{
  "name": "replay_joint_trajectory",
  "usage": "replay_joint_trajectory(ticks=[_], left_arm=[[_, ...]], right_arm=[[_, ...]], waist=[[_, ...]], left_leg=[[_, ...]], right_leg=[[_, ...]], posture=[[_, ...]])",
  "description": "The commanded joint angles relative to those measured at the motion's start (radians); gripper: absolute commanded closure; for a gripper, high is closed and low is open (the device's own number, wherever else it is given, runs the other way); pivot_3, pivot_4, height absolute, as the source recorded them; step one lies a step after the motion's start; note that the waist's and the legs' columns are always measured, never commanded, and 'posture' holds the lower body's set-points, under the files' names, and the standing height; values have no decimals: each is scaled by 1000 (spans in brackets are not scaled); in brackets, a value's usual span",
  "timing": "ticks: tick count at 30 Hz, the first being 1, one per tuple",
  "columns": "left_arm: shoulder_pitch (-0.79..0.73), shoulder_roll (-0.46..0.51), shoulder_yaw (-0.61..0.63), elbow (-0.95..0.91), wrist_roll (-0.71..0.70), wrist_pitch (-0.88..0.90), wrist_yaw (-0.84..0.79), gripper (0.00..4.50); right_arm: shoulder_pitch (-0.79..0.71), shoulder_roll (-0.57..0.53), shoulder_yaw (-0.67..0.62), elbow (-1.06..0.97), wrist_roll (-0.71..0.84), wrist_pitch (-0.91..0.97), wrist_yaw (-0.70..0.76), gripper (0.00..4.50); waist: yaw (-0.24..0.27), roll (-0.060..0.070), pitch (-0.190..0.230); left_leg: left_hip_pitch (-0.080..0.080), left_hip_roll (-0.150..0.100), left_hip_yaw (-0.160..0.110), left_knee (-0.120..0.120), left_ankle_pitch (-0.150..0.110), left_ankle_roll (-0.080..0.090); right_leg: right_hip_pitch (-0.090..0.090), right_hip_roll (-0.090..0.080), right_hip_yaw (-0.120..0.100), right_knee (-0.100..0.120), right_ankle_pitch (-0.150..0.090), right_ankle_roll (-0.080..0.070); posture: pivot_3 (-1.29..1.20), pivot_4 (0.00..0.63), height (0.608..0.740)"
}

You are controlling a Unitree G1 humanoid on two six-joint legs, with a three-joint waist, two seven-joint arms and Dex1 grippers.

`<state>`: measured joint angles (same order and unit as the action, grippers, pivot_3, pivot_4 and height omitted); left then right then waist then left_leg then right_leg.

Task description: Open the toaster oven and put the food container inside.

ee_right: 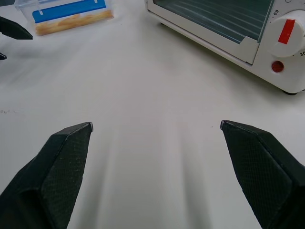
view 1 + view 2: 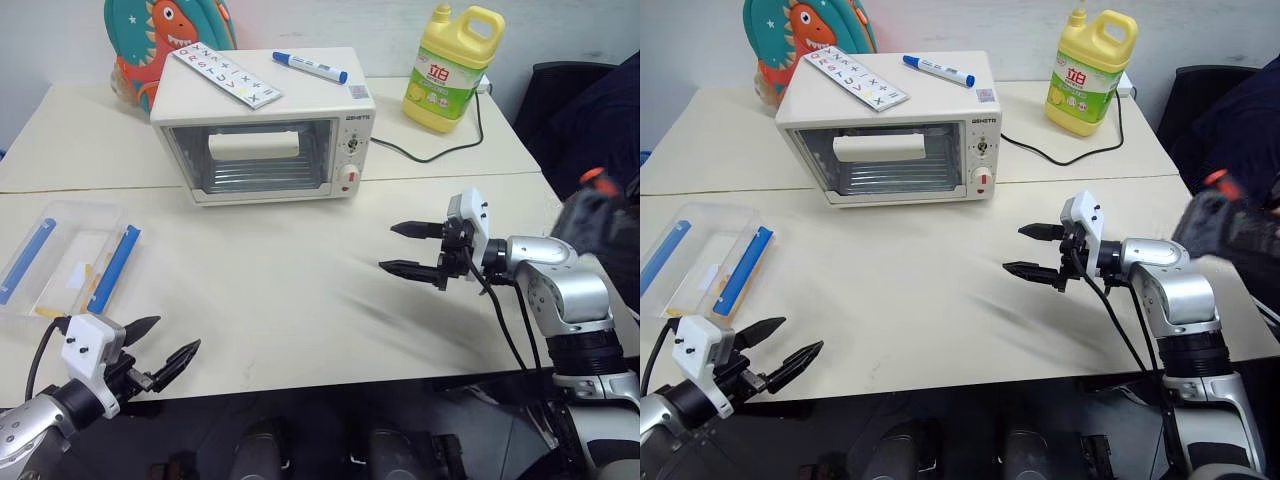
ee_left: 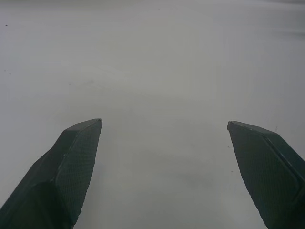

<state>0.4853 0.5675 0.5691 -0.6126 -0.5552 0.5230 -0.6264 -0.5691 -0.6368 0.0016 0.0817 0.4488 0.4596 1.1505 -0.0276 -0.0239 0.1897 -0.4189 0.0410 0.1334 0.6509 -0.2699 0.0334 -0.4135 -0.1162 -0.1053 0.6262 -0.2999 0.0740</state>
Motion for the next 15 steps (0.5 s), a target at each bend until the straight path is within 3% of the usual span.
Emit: replay_joint_trajectory(ticks=[1,12,15], left_arm=[[3,9,15,-12,-8,-14,-7,21],[-15,2,21,-9,-22,0,5,21],[-6,-2,43,-34,-110,30,-21,21]], right_arm=[[-21,-4,-10,-23,7,-10,5,0],[-30,2,-8,-14,5,-16,6,0],[-28,6,-8,-19,20,6,10,0]], waist=[[0,0,0],[0,0,0],[0,0,0]], left_leg=[[0,0,0,0,0,0],[0,0,0,0,0,0],[0,0,0,0,0,0]], right_leg=[[0,0,0,0,0,0],[0,0,0,0,0,0],[0,0,0,0,0,0]], posture=[[0,150,740],[0,150,740],[0,150,740]])
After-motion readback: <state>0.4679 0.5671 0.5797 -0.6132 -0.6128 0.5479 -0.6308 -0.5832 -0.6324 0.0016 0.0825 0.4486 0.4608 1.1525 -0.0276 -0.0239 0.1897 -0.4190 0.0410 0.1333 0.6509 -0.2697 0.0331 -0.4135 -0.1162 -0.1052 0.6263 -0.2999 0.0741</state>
